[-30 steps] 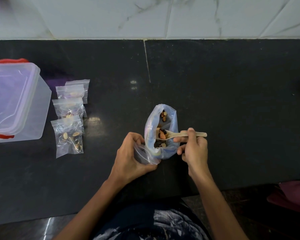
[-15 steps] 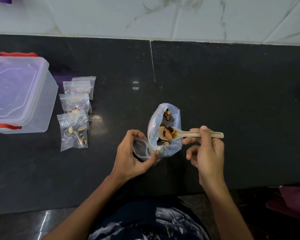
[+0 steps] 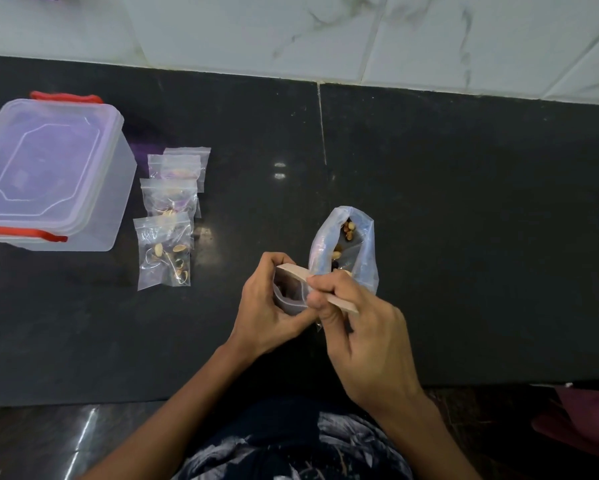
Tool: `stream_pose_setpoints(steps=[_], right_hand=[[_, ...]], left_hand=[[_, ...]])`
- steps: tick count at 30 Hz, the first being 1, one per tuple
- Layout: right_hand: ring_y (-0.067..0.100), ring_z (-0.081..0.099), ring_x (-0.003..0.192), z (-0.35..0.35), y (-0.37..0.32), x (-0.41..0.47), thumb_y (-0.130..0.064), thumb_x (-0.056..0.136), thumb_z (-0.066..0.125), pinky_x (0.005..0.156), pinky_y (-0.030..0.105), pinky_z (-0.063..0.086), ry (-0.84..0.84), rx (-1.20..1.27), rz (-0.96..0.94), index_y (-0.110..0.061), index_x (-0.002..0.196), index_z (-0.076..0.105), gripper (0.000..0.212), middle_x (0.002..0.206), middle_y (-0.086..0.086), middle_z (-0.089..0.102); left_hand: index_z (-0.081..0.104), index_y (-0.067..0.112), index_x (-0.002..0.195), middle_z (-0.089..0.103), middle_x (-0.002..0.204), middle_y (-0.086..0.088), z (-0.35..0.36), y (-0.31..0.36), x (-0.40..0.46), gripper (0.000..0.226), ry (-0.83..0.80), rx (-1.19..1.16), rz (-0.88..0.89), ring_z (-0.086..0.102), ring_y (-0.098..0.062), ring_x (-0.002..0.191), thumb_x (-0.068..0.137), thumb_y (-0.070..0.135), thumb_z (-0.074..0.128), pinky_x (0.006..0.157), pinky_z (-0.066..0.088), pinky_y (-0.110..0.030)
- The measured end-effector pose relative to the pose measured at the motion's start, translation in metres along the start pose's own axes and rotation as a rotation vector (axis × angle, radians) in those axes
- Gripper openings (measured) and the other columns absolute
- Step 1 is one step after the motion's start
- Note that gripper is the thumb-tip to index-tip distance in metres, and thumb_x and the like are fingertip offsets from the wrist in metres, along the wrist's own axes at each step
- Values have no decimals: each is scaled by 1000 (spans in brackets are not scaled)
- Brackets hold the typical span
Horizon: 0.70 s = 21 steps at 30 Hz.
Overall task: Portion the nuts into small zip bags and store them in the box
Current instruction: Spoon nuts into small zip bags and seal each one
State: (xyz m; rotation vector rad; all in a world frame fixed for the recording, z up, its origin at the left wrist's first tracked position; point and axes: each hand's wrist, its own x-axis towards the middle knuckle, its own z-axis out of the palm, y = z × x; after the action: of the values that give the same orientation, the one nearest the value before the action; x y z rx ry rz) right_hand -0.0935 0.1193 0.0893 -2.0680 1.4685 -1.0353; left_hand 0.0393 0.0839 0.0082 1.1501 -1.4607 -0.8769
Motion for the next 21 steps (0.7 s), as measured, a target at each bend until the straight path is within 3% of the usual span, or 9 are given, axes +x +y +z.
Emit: stream_pose_setpoints(steps=[4, 7, 10, 12, 15, 18, 21], right_hand=[[-1, 64, 77, 5, 2, -3, -34, 97, 45, 60, 21, 52, 55, 66, -58, -23, 103, 59, 19, 92, -12, 68], [0, 64, 69, 8, 6, -6, -40, 100, 39, 54, 25, 53, 137, 123, -47, -25, 101, 58, 25, 86, -11, 67], [6, 53, 49, 1, 16, 4, -45, 99, 34, 39, 27, 43, 352, 256, 78, -38, 92, 54, 23, 74, -11, 60], [10, 49, 47, -6, 41, 16, -46, 99, 33, 41, 28, 41, 439, 250, 229, -37, 88, 51, 24, 68, -8, 58], [9, 50, 52, -8, 83, 28, -43, 99, 33, 51, 30, 42, 330, 217, 410, -22, 88, 55, 32, 65, -6, 57], [7, 51, 55, 2, 101, 27, -34, 101, 36, 53, 30, 43, 192, 117, 379, -17, 92, 55, 27, 70, -6, 58], [5, 50, 54, 5, 100, 26, -34, 101, 36, 53, 21, 40, 119, 146, 324, -19, 93, 56, 27, 71, -7, 58]], left_hand=[[44, 23, 96, 58, 81, 10, -2, 0, 1, 48, 5, -24, 9, 59, -14, 63, 67, 39, 78, 56, 49, -30], [42, 29, 98, 60, 82, 6, -2, 0, 1, 51, 15, -7, 20, 60, -16, 65, 67, 42, 80, 57, 50, -30], [37, 40, 96, 57, 90, 6, -3, -3, 2, 55, 26, 76, 30, 60, -12, 71, 66, 32, 81, 61, 49, -19], [37, 39, 97, 53, 97, 3, -3, -5, 1, 57, -11, 93, 11, 59, -15, 84, 64, 32, 83, 69, 50, -21], [42, 20, 109, 50, 109, 0, -3, -10, -2, 72, -111, 88, -99, 55, -18, 105, 56, 39, 87, 86, 50, -23], [36, 25, 120, 49, 117, 4, -4, -12, -2, 89, -234, 82, -169, 52, -13, 117, 51, 42, 90, 95, 46, -19], [34, 28, 121, 48, 119, 24, -4, -8, 1, 87, -303, 90, -182, 50, 2, 120, 54, 39, 89, 93, 43, -10]])
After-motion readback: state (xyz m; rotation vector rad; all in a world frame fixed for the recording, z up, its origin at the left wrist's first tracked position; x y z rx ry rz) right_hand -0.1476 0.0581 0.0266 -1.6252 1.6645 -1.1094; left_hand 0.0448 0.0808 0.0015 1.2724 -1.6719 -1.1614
